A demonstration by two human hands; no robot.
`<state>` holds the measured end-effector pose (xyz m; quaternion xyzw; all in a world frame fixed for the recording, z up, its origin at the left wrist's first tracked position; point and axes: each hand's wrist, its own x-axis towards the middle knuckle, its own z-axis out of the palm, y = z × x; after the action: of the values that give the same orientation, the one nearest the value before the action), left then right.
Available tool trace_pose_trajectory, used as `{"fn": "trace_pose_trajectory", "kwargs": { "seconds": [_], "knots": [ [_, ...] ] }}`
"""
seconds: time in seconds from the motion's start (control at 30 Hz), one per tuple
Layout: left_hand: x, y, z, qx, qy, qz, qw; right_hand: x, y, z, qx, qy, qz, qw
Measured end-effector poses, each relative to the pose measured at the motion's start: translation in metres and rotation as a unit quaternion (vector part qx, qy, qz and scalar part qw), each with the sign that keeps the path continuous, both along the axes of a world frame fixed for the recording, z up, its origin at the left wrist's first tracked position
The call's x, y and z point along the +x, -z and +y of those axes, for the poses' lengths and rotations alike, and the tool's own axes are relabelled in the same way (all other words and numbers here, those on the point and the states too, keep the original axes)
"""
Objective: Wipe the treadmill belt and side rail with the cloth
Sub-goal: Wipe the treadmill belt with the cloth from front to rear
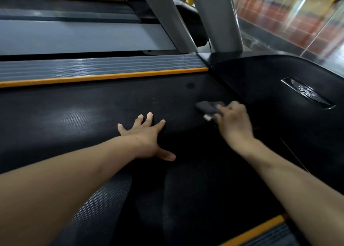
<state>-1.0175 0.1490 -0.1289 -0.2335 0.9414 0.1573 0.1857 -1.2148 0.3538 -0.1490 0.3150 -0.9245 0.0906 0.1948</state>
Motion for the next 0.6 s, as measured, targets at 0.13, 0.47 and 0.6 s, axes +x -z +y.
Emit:
{"fn": "trace_pose_trajectory", "kwargs": {
  "seconds": [0.13,0.47,0.6],
  "knots": [
    [-0.001,-0.001,-0.001,0.001,0.004,-0.001,1.0,-0.029,-0.002,0.032,-0.005,0.162,-0.034,0.986],
    [-0.003,-0.001,0.0,-0.008,0.001,0.001,1.0,0.077,0.003,-0.032,-0.028,-0.133,-0.042,0.99],
    [0.0,-0.001,-0.001,-0.012,-0.001,0.004,1.0,-0.019,0.004,0.034,0.037,0.063,0.024,0.997]
  ]
}}
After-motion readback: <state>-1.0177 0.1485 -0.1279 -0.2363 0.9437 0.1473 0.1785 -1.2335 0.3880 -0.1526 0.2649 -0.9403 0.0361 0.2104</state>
